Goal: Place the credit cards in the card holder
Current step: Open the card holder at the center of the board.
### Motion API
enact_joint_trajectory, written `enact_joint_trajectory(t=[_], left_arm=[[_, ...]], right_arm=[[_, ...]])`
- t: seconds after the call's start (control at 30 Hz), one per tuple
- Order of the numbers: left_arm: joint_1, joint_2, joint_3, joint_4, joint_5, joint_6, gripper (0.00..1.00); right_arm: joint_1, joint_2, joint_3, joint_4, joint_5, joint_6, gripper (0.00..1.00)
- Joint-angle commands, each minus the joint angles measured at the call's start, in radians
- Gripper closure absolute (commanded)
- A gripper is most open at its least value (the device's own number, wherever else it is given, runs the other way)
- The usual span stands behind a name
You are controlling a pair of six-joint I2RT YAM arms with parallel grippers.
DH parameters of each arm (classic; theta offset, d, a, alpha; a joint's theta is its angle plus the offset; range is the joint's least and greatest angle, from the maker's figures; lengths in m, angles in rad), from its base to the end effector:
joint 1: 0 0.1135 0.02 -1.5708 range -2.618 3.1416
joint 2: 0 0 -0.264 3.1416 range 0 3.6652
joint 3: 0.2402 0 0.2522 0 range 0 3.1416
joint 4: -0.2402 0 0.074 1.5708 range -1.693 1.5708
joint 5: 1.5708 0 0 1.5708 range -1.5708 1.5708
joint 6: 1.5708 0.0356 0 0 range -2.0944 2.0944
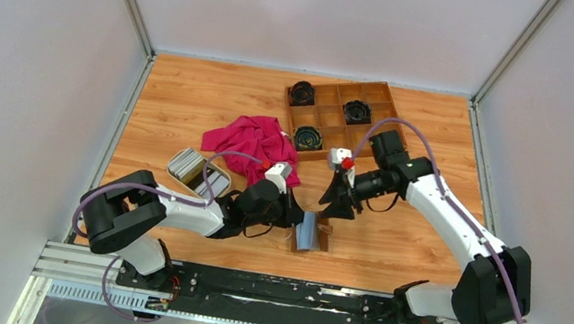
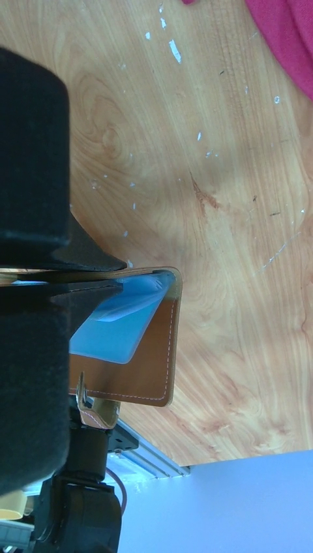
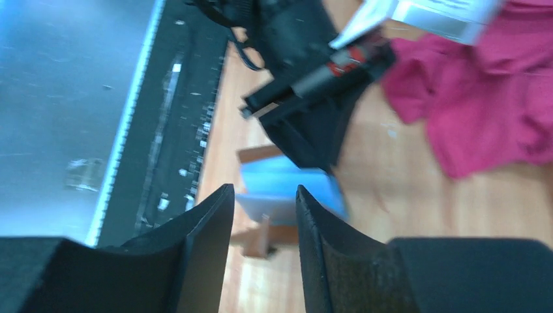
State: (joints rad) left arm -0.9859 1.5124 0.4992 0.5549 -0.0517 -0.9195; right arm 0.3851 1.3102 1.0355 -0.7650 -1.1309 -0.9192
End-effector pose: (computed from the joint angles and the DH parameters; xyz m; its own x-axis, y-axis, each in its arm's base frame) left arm 0.1580 -0.2352 0.1525 -0.7899 -0.2456 -0.5618 0.2950 0.6510 -0.6994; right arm 0.2188 0.1235 0.2830 -0.0197 -0.3734 -0.9275 -0.9900 -0.1226 0.0704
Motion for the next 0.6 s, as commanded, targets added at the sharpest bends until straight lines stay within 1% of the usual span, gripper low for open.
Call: enact_joint_trajectory(t=[0.0, 0.1, 0.2, 0.4, 0.57], left_arm=[[-0.011, -0.023, 0.028, -0.025, 0.004, 0.005, 1.0], [-0.015, -0.032, 0.03, -0.025, 0.003, -0.002, 1.0], [-0.018, -0.05, 0.029, -0.03, -0.002, -0.007, 1.0], [-0.02, -0.084, 0.028, -0.057, -0.014, -0.001, 1.0], [-0.02, -0.114, 0.013, -0.067, -0.035, 0.002, 1.0]], right_arm=[[0.122, 0.057, -0.046, 0.063, -0.067, 0.129, 0.63], [0.153, 0.112, -0.053, 0.095, -0.015, 0.171, 0.8], [0.167, 0.14, -0.067, 0.107, 0.045, 0.176, 0.86], [0.191, 0.182, -0.071, 0.117, 0.172, 0.186, 0.87], [0.19, 0.177, -0.074, 0.082, 0.327, 0.133, 0.87]])
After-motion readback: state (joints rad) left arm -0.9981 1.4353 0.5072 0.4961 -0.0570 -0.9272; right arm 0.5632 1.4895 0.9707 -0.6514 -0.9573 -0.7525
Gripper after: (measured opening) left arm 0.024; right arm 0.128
